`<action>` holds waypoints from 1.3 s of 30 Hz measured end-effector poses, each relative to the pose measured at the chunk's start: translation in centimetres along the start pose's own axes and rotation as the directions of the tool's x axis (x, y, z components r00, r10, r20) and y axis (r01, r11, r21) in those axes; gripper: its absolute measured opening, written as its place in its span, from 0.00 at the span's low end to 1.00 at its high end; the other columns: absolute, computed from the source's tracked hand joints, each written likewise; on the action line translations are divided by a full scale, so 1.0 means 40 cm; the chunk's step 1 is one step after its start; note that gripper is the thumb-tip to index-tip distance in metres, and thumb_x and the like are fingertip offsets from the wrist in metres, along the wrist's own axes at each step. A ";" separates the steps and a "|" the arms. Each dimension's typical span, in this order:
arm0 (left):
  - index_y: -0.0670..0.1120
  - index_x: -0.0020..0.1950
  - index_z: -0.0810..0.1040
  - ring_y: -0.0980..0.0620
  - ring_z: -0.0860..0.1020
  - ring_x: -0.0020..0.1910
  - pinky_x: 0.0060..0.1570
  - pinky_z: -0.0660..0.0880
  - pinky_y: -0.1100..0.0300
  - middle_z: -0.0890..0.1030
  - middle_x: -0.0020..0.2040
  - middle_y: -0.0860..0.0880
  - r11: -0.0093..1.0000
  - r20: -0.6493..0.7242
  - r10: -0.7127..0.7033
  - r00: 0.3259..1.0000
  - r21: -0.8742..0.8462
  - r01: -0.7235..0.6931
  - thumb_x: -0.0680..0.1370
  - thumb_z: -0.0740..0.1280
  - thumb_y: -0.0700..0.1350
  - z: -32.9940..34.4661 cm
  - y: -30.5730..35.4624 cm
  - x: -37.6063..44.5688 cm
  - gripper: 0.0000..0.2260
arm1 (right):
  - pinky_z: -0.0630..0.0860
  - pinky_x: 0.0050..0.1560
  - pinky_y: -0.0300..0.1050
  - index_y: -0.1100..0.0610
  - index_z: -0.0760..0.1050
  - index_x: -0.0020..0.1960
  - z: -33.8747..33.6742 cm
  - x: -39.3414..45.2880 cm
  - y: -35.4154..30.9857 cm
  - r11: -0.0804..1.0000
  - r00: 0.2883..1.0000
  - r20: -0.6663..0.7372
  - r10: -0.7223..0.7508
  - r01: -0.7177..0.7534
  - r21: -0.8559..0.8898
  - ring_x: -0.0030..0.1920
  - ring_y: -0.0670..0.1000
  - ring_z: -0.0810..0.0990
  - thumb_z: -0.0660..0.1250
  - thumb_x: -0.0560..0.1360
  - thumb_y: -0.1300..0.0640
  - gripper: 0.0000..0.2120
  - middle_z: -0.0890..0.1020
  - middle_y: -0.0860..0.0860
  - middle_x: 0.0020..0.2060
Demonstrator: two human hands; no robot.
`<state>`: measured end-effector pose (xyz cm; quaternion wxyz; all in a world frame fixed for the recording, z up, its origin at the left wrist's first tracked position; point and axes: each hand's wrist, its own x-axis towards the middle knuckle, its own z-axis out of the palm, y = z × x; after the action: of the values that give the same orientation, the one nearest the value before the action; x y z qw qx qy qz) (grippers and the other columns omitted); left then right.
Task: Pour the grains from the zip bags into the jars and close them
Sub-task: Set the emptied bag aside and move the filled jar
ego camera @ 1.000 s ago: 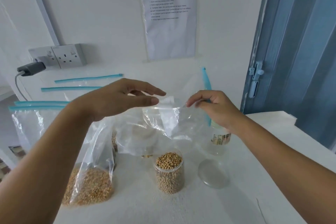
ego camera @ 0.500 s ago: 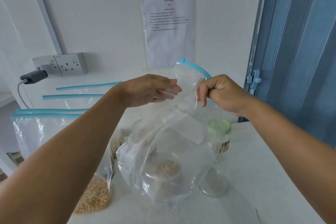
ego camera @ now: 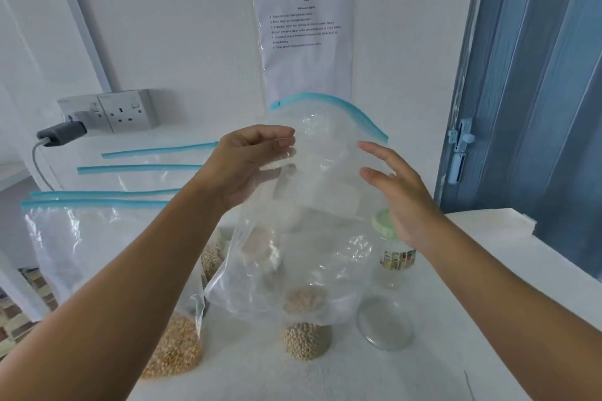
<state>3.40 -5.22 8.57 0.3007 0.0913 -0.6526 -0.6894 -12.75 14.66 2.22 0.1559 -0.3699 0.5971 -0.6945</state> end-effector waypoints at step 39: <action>0.41 0.60 0.83 0.48 0.88 0.47 0.45 0.83 0.60 0.85 0.60 0.44 0.988 -0.032 -0.134 0.990 -0.080 0.131 0.78 0.70 0.29 0.119 -0.141 -0.039 0.13 | 0.79 0.49 0.40 0.49 0.85 0.61 -0.208 -0.118 0.062 0.960 0.953 -0.173 0.249 -0.219 0.174 0.41 0.48 0.86 0.72 0.79 0.59 0.12 0.85 0.44 0.53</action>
<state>0.53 -0.56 3.40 0.2697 0.1356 -0.6121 -0.7309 -15.95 23.12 -1.78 0.2063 -0.2142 0.5942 -0.7473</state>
